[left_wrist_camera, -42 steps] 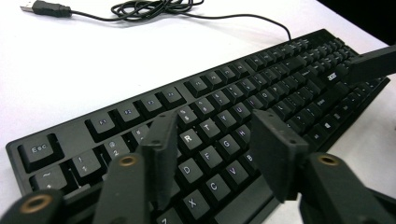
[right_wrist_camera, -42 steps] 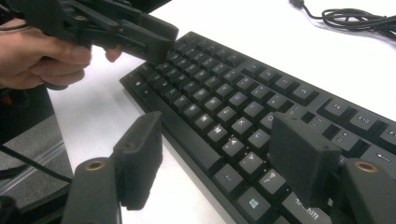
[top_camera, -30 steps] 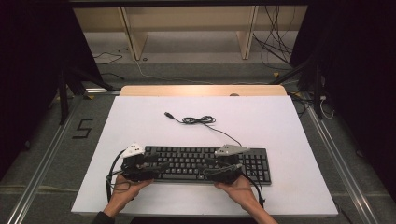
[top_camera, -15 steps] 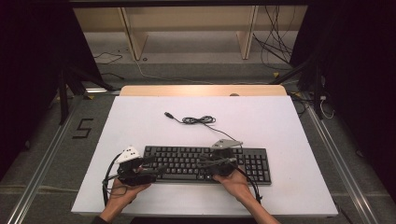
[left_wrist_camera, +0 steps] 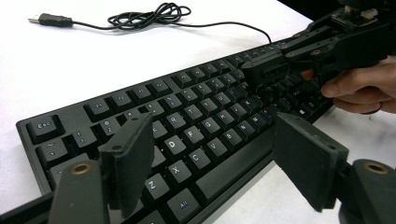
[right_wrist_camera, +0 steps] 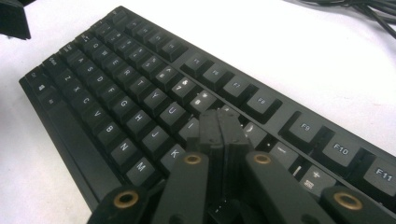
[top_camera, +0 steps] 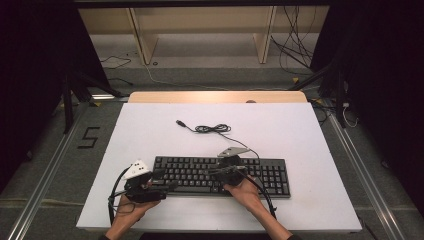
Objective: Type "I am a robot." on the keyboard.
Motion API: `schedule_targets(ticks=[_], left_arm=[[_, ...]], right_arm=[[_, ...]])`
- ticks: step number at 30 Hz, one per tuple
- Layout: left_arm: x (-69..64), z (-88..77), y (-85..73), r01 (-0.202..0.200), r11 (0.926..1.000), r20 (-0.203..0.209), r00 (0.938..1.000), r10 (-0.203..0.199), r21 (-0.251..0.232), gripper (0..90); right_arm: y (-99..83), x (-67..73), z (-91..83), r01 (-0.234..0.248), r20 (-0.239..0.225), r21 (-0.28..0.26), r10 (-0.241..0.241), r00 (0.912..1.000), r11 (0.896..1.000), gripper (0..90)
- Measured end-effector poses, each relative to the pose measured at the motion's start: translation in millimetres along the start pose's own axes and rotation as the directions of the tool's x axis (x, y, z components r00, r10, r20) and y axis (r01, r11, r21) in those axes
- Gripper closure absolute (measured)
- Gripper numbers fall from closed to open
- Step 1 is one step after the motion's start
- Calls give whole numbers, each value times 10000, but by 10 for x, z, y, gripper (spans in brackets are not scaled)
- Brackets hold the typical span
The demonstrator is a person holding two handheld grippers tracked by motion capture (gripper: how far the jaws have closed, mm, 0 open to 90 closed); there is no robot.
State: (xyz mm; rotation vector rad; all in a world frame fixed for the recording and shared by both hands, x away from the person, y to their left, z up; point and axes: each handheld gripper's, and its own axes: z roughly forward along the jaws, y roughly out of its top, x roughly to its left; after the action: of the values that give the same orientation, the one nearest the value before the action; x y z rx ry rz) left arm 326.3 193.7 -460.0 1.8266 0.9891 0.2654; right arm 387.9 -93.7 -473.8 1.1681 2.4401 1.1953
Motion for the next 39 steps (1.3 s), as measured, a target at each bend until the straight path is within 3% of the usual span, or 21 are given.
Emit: schedule_targets(ticks=[9, 20, 28, 39], left_arm=[[-11, 7, -9, -91, 9999, -31, 10000, 91, 69, 291], [8, -3, -19, -46, 10000, -108, 9999, 46, 2, 292], [13, -5, -25, -30, 10000, -139, 9999, 30, -18, 292], [27, -13, -27, -12, 10000, -200, 9998, 10, -55, 293]], right_arm=[[-10, 2, 58, 45, 103, 311, -48, 9999, 9995, 900], [-13, 4, 54, -84, 111, 216, 82, 9999, 9997, 900], [3, 3, -50, -302, -328, -252, 294, 9990, 9992, 759], [7, 63, -171, -117, -829, -617, 66, 9965, 9980, 518]])
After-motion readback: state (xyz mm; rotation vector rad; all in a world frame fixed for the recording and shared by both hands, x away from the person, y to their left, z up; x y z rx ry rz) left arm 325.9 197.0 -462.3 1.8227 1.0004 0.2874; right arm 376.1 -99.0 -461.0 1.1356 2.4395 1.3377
